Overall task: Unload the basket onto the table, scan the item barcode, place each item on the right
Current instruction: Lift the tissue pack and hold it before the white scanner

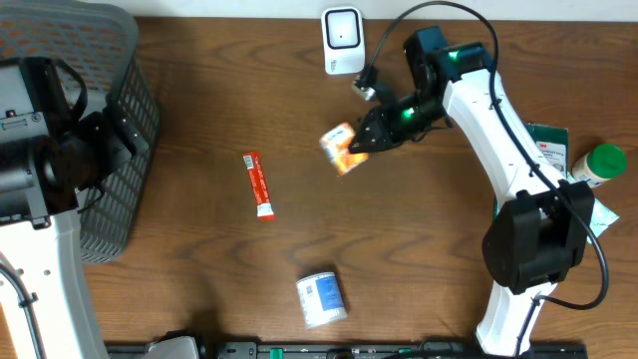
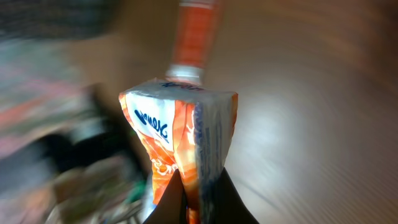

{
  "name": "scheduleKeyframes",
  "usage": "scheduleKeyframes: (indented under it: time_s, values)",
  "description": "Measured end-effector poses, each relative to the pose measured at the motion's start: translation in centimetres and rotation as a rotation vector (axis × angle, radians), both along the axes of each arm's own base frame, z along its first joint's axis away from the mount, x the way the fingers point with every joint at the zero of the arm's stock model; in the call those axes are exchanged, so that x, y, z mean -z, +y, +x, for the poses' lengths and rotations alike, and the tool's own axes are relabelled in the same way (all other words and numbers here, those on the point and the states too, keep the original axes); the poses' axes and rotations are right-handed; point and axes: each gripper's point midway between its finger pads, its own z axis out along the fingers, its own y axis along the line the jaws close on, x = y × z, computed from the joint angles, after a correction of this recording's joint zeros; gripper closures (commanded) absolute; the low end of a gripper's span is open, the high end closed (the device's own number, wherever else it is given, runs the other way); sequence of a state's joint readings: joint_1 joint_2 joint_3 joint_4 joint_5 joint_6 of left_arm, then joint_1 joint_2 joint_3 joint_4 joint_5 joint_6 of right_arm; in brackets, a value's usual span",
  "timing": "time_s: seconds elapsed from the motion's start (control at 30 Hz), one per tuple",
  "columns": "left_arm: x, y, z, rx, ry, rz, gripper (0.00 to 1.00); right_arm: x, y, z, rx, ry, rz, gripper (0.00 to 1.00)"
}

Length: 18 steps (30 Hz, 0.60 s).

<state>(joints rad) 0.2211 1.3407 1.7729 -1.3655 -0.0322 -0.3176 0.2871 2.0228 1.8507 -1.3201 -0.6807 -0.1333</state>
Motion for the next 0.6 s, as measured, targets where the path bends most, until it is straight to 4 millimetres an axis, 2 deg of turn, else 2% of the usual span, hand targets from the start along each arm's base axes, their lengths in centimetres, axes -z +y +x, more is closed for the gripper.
scheduleKeyframes:
  time_s: [0.07,0.13,0.27,0.33,0.43,0.6]
  values:
    - [0.0,0.0,0.0,0.0,0.0,0.0,0.02,0.8,-1.7,1.2,0.088,-0.017,-0.147,0.99]
    - [0.0,0.0,0.0,0.0,0.0,0.0,0.02,0.4,-3.4,2.9,0.179,-0.08,-0.287,0.99]
    - [0.0,0.0,0.0,0.0,0.0,0.0,0.02,-2.1,-5.7,6.0,0.304,-0.252,-0.481,0.99]
    - [0.0,0.0,0.0,0.0,0.0,0.0,0.02,-3.3,-6.1,7.3,0.34,-0.343,-0.546,0.99]
    - [0.0,0.0,0.0,0.0,0.0,0.0,0.02,-4.9,-5.3,9.3,0.35,-0.487,-0.582,0.99]
    - [0.0,0.0,0.0,0.0,0.0,0.0,0.02,-6.8,-2.3,11.1,0.342,-0.656,-0.568,0.99]
